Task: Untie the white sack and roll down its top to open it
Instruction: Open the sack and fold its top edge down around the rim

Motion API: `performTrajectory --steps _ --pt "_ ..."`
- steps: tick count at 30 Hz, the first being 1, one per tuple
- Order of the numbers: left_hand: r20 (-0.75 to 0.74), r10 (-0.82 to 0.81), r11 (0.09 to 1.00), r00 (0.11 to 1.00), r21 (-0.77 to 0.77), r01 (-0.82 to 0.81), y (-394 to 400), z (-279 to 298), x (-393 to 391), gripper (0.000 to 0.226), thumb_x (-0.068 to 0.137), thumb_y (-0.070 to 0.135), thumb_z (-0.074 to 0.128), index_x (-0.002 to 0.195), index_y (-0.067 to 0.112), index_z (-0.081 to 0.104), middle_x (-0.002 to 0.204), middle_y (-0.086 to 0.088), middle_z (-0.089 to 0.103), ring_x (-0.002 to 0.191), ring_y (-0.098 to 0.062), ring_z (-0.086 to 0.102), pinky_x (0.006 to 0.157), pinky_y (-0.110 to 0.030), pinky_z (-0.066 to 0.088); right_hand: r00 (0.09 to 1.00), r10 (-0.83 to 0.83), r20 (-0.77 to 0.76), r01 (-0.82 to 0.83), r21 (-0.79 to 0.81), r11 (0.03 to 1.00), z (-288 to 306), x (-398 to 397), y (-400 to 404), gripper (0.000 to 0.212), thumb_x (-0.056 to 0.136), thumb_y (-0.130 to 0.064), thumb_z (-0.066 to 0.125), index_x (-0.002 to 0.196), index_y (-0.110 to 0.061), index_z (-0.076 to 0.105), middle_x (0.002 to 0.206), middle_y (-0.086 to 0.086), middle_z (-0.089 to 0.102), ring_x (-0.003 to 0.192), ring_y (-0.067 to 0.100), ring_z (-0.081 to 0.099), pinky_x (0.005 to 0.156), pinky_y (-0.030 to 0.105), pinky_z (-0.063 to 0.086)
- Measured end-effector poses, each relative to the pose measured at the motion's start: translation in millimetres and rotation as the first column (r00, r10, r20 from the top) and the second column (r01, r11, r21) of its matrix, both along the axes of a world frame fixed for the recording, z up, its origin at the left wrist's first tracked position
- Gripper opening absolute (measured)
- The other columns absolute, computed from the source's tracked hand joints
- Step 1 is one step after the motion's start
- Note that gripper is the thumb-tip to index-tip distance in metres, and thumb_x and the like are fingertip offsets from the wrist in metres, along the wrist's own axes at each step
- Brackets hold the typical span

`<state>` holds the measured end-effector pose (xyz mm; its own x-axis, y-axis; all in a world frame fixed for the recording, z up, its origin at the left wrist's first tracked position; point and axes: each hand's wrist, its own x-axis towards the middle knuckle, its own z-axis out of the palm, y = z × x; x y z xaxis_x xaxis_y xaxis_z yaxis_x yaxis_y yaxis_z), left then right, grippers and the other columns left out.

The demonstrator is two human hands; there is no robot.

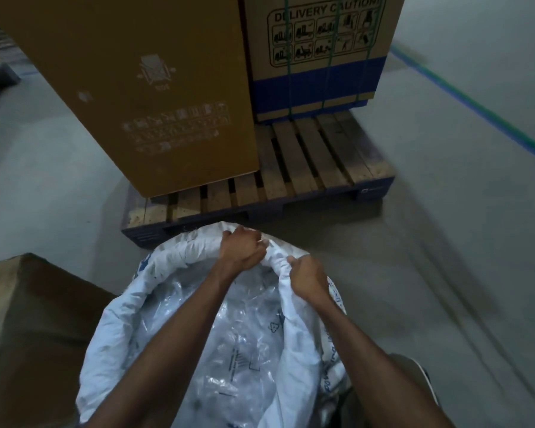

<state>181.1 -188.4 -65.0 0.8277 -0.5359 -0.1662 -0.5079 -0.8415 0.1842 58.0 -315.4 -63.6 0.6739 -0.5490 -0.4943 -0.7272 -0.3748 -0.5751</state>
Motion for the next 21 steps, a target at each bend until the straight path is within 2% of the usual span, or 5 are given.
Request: performTrajectory --steps 6,10,14,16,21 --pt "-0.037 -0.224 0.968 0.974 -0.125 0.218 2 -3 -28 0.055 0.105 0.057 0.018 0.14 0.03 0.05 0.146 0.006 0.047 0.141 -0.013 0.039 0.12 -0.061 -0.012 0.959 -0.282 0.033 0.236 0.458 0.857 -20 7 -15 0.045 0.092 -0.042 0.066 0.115 -0.004 0.069 0.105 0.006 0.074 0.086 0.018 0.07 0.072 0.026 0.052" --pt "0.049 -0.183 0.981 0.982 -0.054 0.185 -12 -2 -35 0.035 0.103 0.04 0.038 0.097 0.023 0.067 0.107 -0.002 0.067 0.109 -0.023 0.057 0.108 -0.046 0.029 0.927 -0.374 0.017 0.314 0.511 0.8 -12 -4 -11 0.046 0.1 -0.045 0.054 0.125 -0.009 0.067 0.116 0.015 0.071 0.099 0.031 0.069 0.087 0.038 0.057" --pt "0.086 -0.097 0.992 0.992 0.092 0.089 -31 6 -38 0.033 0.088 0.032 0.045 0.058 0.021 0.05 0.073 0.0 0.061 0.084 -0.023 0.062 0.094 -0.043 0.035 0.997 -0.049 0.061 0.049 0.0 0.999 11 -41 13 0.079 0.092 -0.069 0.046 0.139 -0.006 0.053 0.144 0.018 0.048 0.135 0.041 0.043 0.107 0.048 0.04" --pt "0.078 -0.061 0.994 0.995 0.091 0.054 -35 8 -37 0.031 0.087 0.031 0.046 0.059 0.02 0.052 0.076 0.0 0.063 0.082 -0.022 0.062 0.1 -0.045 0.036 1.0 -0.013 0.028 0.014 -0.049 0.999 8 -58 27 0.07 0.096 -0.054 0.057 0.138 0.0 0.046 0.142 0.022 0.047 0.133 0.041 0.046 0.103 0.047 0.043" --pt "0.071 -0.06 0.992 0.996 -0.104 0.068 -19 9 -39 0.042 0.104 0.044 0.033 0.109 0.017 0.065 0.117 -0.008 0.064 0.115 -0.027 0.055 0.103 -0.045 0.036 0.939 -0.328 0.107 0.285 0.292 0.913 19 -54 16 0.048 0.097 -0.043 0.064 0.118 0.0 0.066 0.119 0.02 0.069 0.109 0.037 0.065 0.078 0.031 0.044"
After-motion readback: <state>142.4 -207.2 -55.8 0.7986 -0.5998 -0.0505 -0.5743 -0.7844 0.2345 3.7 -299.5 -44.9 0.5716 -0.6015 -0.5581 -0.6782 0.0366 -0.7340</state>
